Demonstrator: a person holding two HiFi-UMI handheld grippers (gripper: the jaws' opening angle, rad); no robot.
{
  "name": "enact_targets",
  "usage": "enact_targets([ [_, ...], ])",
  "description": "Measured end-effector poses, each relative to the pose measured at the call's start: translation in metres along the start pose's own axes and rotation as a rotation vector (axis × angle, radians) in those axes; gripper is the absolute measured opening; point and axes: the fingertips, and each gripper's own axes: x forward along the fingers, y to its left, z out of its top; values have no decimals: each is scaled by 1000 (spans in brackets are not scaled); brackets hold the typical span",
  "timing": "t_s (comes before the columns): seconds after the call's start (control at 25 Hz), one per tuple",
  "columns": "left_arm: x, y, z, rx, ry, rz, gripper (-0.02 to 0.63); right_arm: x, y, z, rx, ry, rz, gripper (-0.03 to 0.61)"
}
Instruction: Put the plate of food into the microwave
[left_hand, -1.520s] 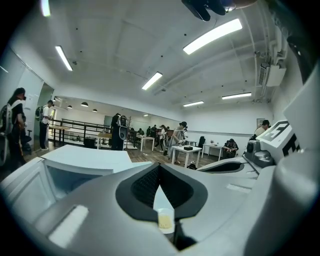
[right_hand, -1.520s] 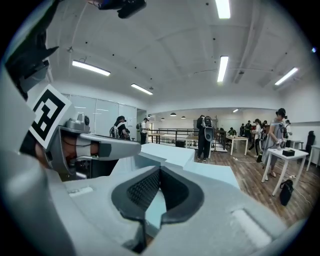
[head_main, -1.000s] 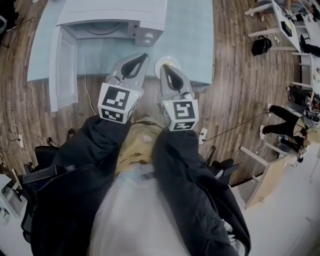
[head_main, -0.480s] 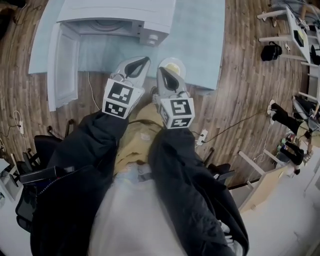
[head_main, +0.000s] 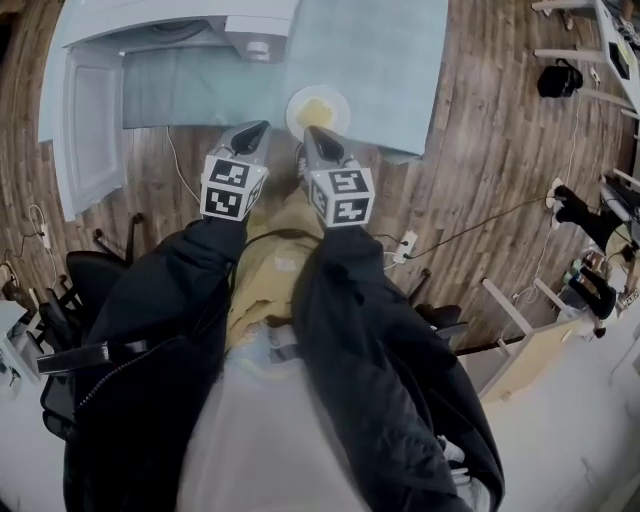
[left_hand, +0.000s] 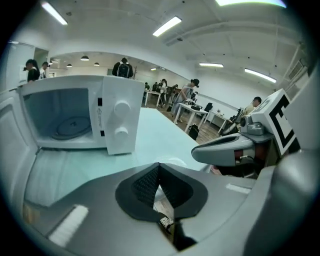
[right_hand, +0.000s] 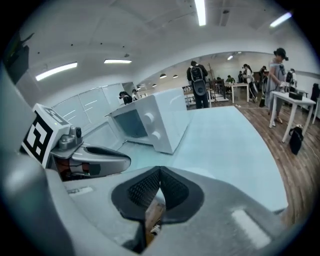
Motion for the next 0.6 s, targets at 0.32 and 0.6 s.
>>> enact_targets([
  [0.32, 35, -17, -59, -37, 155, -24, -3, 10, -36, -71, 178, 121, -22, -2],
  [0.6, 48, -27, -86, -30, 224, -50, -3, 16, -50, -107, 264, 181, -30, -2],
])
